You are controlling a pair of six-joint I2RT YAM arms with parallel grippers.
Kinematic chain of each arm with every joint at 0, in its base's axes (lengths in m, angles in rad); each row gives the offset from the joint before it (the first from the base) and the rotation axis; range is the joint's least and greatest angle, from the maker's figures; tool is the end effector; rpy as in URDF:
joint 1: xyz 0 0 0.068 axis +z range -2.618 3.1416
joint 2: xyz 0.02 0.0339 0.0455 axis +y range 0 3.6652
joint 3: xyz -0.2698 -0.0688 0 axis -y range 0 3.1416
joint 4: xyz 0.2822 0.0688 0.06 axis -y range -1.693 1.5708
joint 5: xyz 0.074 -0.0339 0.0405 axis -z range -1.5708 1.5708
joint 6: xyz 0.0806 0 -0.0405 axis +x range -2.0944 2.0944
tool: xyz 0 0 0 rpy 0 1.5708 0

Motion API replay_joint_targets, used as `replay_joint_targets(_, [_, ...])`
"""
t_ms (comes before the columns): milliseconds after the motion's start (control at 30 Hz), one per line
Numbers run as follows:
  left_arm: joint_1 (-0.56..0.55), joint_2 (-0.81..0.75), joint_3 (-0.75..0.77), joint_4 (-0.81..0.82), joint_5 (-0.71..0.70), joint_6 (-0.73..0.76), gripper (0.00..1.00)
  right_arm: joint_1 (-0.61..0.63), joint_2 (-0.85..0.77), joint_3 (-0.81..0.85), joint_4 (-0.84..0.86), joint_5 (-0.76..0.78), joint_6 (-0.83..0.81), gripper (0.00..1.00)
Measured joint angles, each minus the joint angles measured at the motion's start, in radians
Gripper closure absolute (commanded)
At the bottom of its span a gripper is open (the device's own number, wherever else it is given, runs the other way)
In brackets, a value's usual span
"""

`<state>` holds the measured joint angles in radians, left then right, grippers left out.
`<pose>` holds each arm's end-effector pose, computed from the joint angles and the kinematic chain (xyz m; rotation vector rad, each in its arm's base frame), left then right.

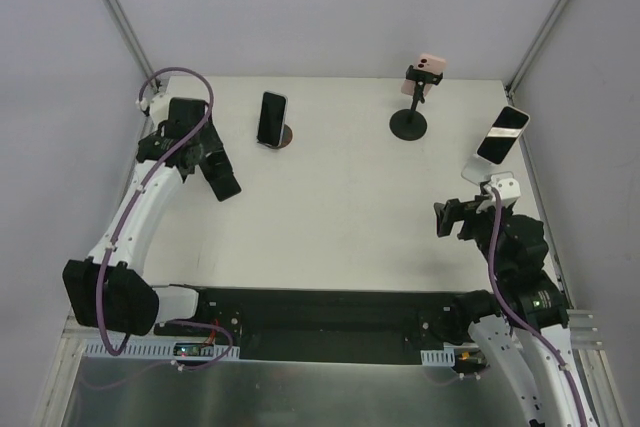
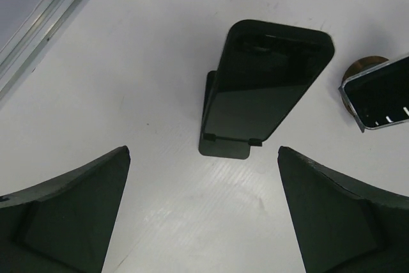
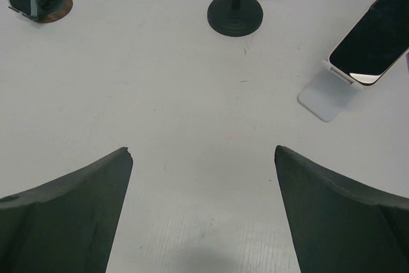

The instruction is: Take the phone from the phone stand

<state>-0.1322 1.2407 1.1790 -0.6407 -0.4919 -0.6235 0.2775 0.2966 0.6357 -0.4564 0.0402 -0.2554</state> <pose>0.3308 -0.0056 0.3175 -0.7710 2.0389 0.1348 0.1563 0.0412 0.3247 -0.4153 1.6361 -0.0173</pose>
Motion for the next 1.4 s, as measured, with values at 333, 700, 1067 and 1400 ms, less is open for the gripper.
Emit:
replay_joint_targets(333, [-0.064,0.255,0.166,0.069,-0.098,0.093,0.01,0.002,0.092,0.025,0.008,0.0,-0.034,0.04])
replay_joint_targets(700, [-0.062,0.373,0.22,0.115,-0.11,0.117,0.01,0.002,0.111,0.027,0.011,0.004,-0.065,0.04])
replay_joint_targets(1067, [-0.008,0.357,0.127,0.203,-0.057,0.119,0.01,0.002,0.133,0.028,0.011,0.004,-0.076,0.04])
replay_joint_targets(1400, [0.01,0.33,0.064,0.275,0.011,0.141,0.02,0.002,0.145,0.028,0.017,0.001,-0.078,0.04])
